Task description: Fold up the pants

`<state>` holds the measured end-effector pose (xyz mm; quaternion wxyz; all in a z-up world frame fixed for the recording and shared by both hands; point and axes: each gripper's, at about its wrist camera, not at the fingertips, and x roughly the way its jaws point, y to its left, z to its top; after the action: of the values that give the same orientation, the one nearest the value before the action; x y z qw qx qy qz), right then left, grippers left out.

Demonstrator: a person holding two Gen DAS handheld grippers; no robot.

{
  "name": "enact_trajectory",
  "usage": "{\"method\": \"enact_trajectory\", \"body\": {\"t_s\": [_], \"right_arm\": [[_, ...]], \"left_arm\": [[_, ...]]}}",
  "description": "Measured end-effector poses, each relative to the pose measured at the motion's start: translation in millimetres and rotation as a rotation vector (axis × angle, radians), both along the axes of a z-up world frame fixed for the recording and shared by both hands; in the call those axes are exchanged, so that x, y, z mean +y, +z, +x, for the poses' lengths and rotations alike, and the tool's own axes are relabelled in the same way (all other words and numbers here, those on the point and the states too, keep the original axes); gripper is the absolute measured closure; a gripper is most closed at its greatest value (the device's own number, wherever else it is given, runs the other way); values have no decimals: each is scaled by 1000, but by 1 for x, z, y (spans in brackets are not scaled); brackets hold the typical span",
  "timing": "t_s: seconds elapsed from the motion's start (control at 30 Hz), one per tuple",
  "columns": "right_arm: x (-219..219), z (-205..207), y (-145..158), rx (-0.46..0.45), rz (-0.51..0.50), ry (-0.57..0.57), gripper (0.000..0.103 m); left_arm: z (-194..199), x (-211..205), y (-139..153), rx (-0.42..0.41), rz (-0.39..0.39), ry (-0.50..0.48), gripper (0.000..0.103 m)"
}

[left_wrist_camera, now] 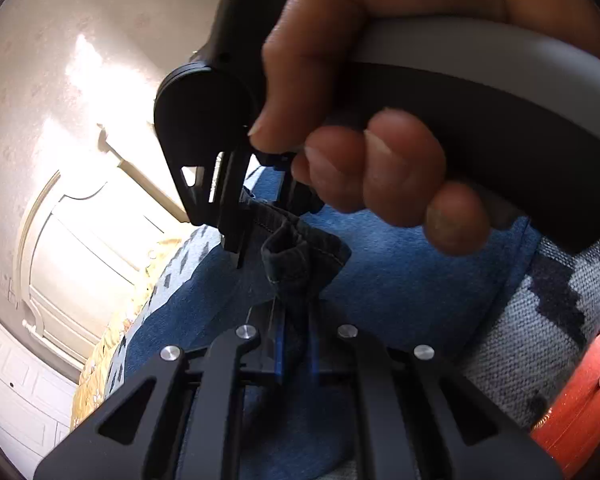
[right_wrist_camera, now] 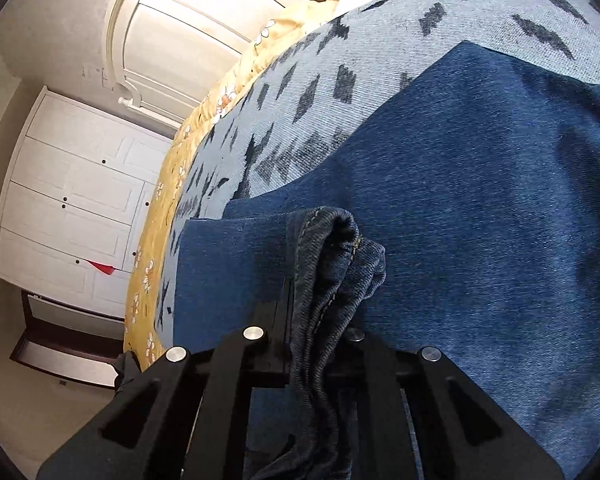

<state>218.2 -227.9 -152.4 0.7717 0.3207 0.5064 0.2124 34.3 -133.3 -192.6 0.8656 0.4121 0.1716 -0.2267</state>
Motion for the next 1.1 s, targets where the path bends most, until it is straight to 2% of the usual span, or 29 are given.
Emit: {"method": "enact_trajectory", "body": {"t_s": [0.27, 0.37, 0.43, 0.53, 0.57, 0.7, 0.77, 0.8, 0.87, 0.93, 1.0, 1.1], "right_arm": [[-3, -4, -7, -13, -80, 23, 91], [-5, -8, -10, -9, -113, 16, 91], [-7, -8, -10, -9, -139, 3, 85], [-11, -9, 1, -34, -193, -21, 81], [-13, -10, 5, -42, -214, -31, 77], [-26, -20, 25, -72, -326, -123, 65], [-29, -30, 37, -94, -370, -161, 65], [-28, -37, 45, -114, -415, -185, 65], [-18, -55, 63, -189, -461, -188, 64], [-3, -70, 74, -241, -475, -165, 64], [16, -83, 78, -279, -483, -147, 64], [59, -94, 68, -323, -547, -61, 64]], "left_arm": [[6, 1, -9, 30, 39, -19, 94], [14, 5, -6, 64, 28, -21, 94], [19, 9, -4, 91, 7, -22, 90], [24, 17, 4, 146, -63, -12, 81], [23, 20, 6, 160, -86, -9, 77], [13, 32, 23, 201, -199, -13, 55], [8, 45, 32, 223, -263, -5, 54], [6, 59, 40, 238, -320, 10, 55], [5, 91, 57, 250, -457, 72, 55], [11, 134, 68, 214, -571, 167, 55], [23, 175, 72, 190, -637, 276, 53], [50, 225, 74, 234, -684, 417, 54]]}}
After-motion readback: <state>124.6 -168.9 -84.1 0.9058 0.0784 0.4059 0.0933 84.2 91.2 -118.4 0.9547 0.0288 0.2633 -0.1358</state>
